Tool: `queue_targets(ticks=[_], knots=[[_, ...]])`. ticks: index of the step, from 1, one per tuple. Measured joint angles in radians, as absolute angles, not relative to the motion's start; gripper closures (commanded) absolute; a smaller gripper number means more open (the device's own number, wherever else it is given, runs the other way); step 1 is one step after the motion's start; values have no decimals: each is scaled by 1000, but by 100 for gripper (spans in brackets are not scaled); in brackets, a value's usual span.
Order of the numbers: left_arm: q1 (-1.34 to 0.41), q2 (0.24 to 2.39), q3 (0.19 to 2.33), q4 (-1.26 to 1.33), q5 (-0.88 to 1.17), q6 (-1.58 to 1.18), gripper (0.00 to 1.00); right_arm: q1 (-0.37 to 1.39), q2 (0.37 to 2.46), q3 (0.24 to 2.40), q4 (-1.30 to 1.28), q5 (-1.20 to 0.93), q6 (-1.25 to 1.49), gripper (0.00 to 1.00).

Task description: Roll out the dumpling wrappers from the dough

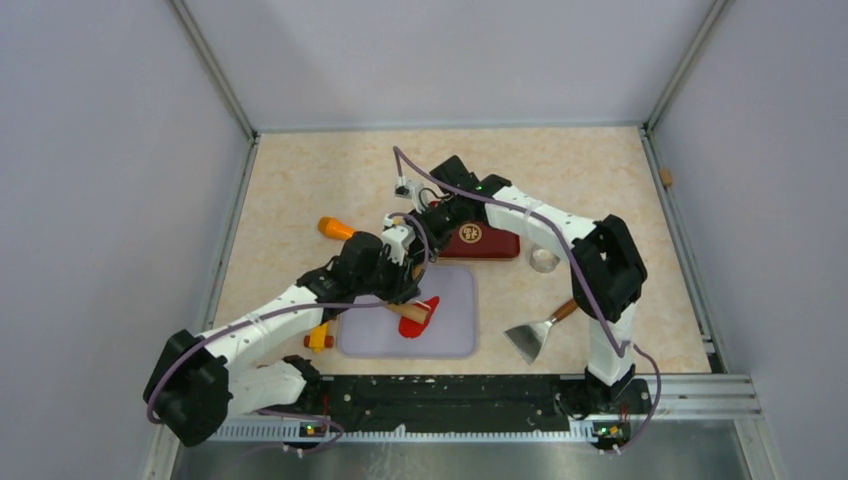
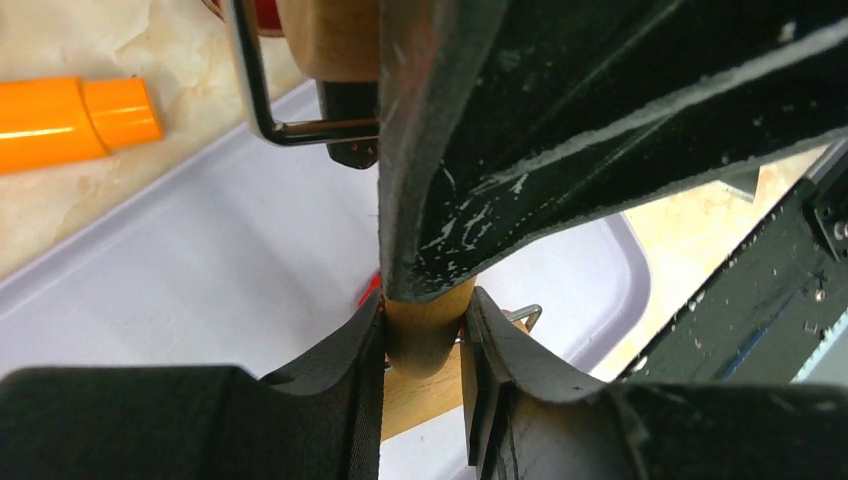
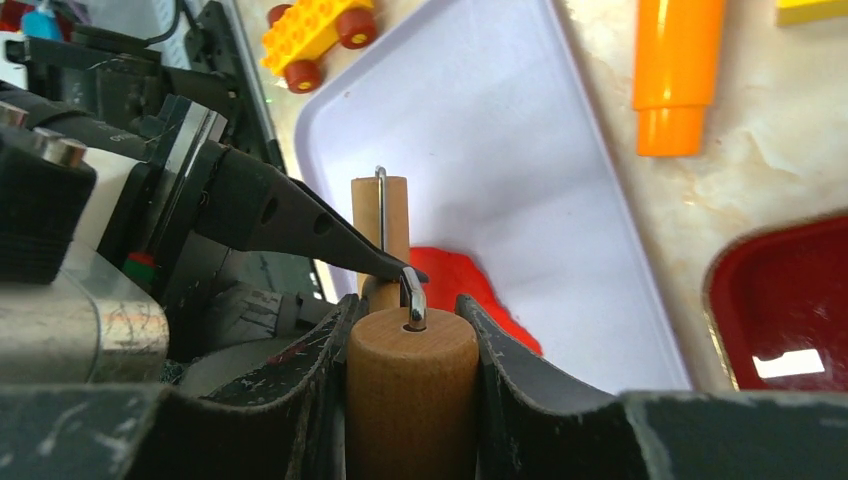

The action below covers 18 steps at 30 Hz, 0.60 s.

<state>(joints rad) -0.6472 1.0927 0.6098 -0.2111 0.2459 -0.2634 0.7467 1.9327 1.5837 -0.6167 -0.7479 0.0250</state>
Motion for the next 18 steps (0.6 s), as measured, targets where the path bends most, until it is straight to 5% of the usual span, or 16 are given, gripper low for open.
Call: queue_targets(ticks=[18], knots=[[-649,1344,484,244,249,-423,100,694,2003,1555,-609,-620,56,100]])
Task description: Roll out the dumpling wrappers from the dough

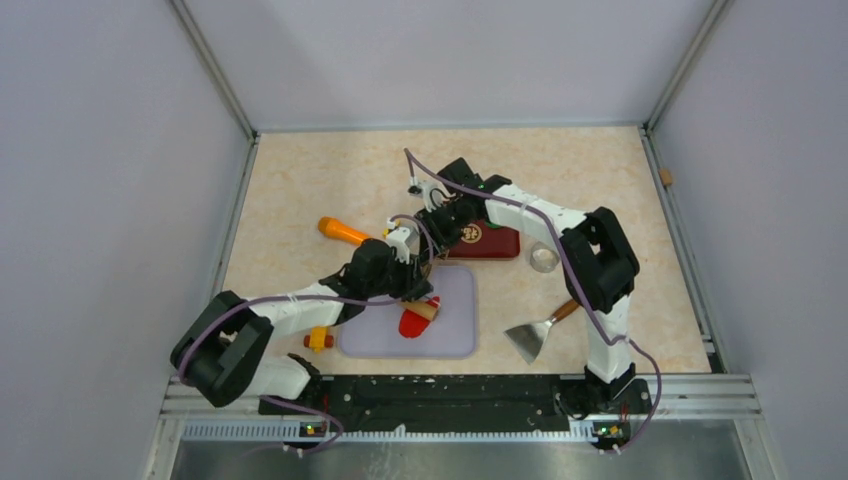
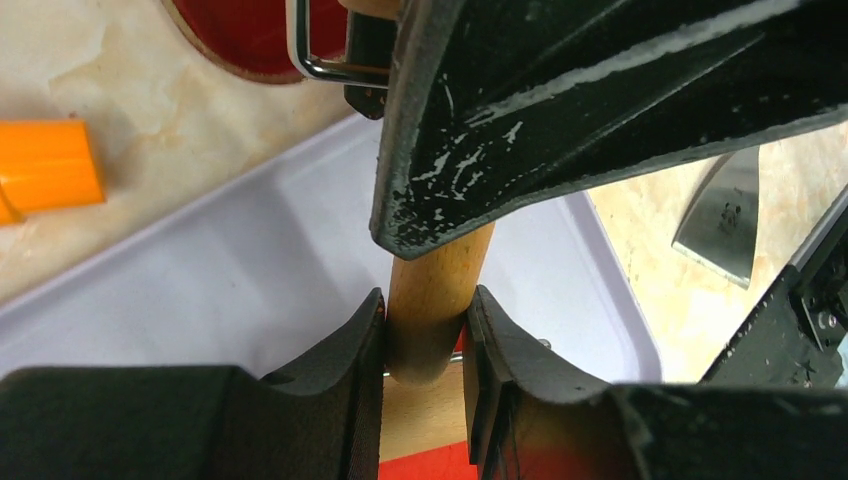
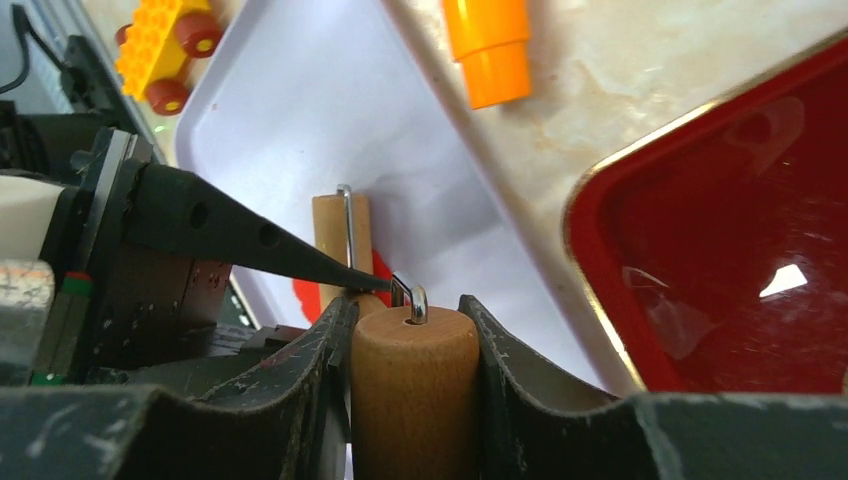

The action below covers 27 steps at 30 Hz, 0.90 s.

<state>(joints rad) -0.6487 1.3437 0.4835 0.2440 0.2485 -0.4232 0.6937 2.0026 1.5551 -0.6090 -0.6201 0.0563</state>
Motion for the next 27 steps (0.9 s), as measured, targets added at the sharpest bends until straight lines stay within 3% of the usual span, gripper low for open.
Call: queue_targets(ticks=[11,20,27], knots=[[-640,1481,541,401,276,-398,100,658,2007,1599,-627,-537,-2,100],[-643,1271,604,118,288,-313,100,690,1925,1645,-692,-630,-39,100],[-657,1181,619,98,325,-284,100,692,1806,1597,-687,-675,-50,100]])
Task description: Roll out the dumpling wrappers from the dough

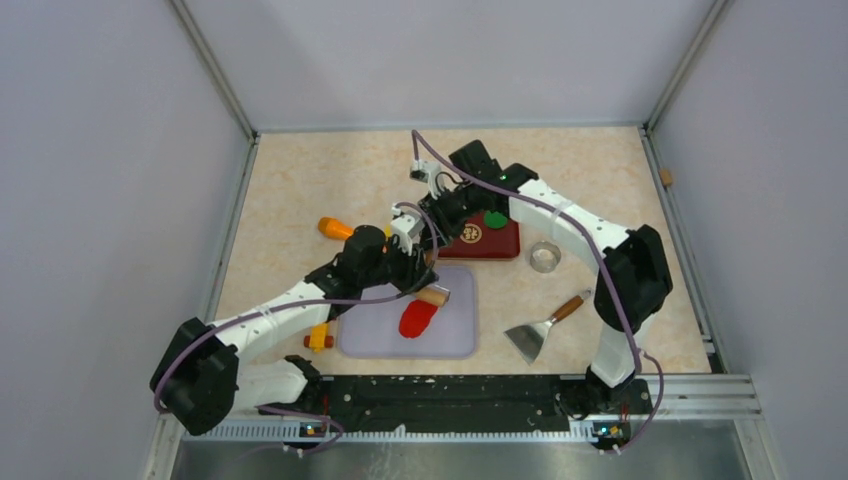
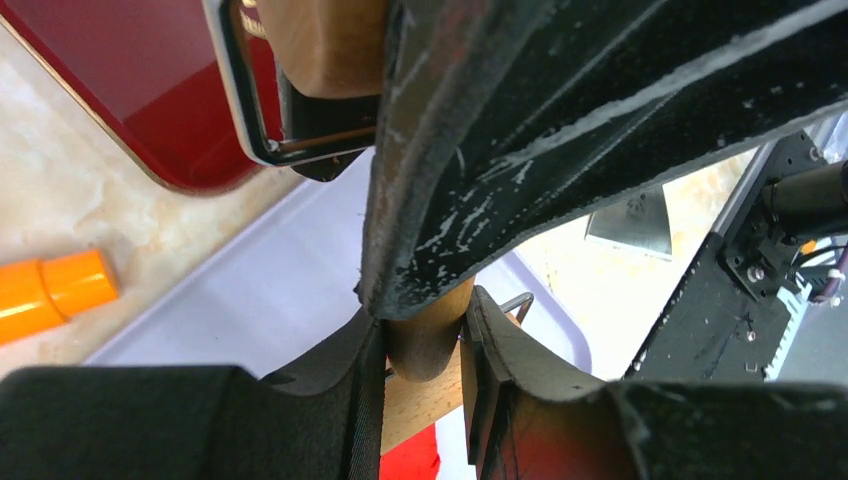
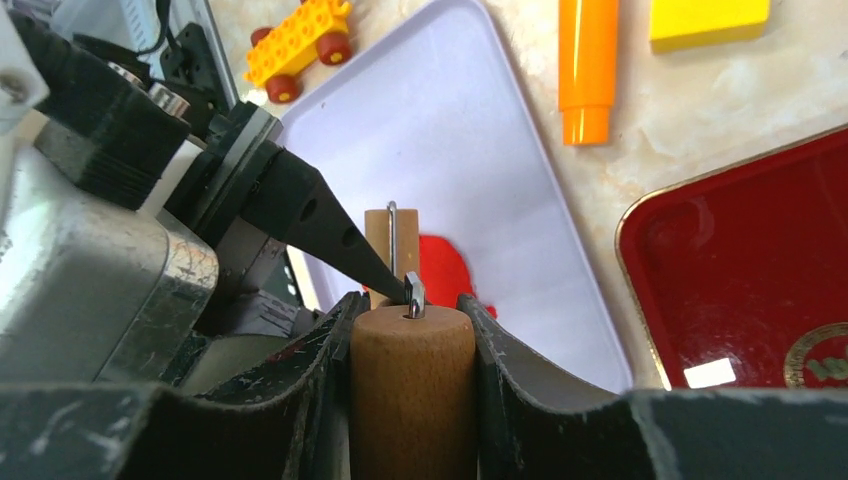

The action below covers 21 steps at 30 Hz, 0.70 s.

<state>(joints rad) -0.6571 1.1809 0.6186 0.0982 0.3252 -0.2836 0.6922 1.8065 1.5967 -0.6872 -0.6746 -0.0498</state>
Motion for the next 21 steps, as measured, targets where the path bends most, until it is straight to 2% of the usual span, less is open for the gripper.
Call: queue_targets(ticks=[11,21], knots=[[-678,1217,529,97,323,-318,100,700,1855,1449,-564,-731,-53,100],[-685,1247,400,267,316,-357,100,694,1884,1297,-353,-771,5,100]])
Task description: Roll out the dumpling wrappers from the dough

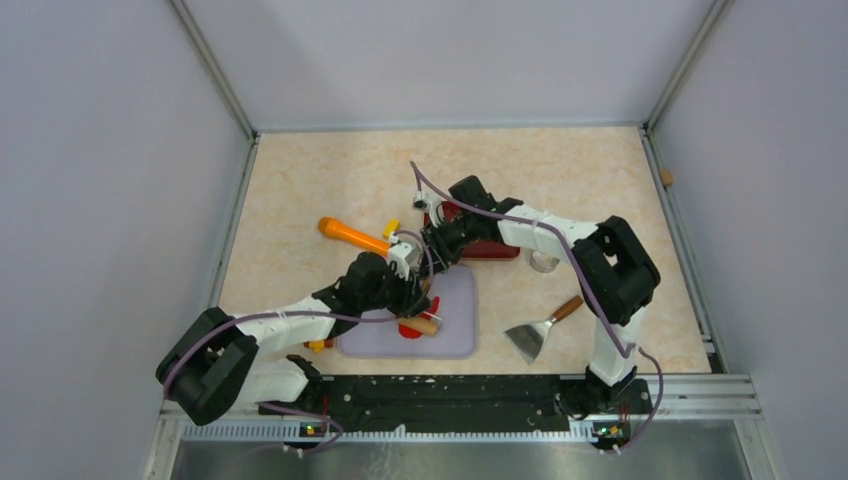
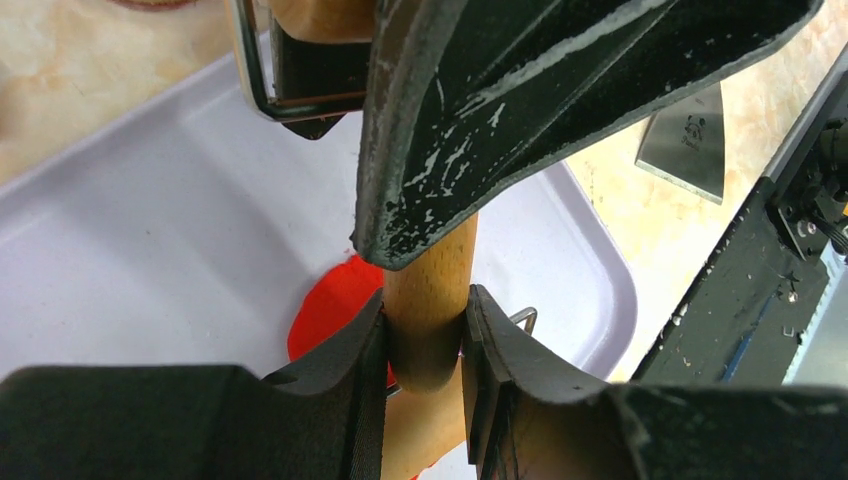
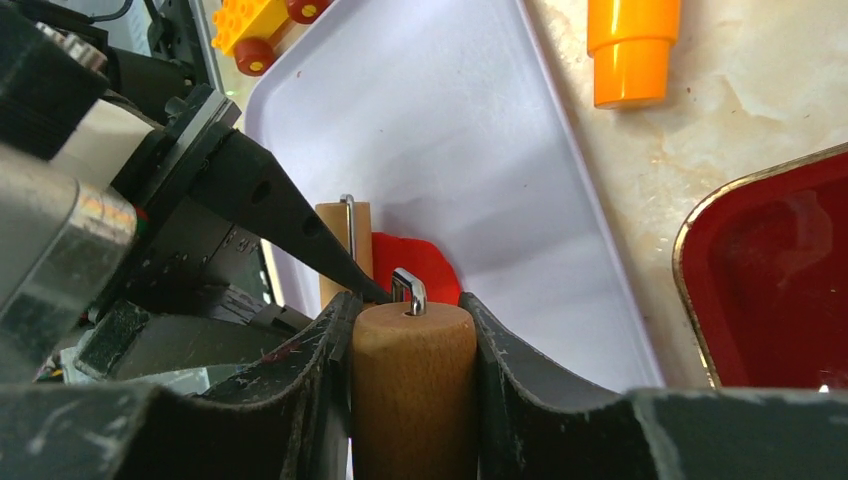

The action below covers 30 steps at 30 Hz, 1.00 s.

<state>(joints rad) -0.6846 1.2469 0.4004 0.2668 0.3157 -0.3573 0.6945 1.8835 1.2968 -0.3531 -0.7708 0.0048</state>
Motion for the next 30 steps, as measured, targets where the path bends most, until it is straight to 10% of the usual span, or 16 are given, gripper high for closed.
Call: queue_targets(ticks=[30], knots=[[-649,997,588,-194,275,-208,100,747,1866,1551,-546,-775,-7,100]])
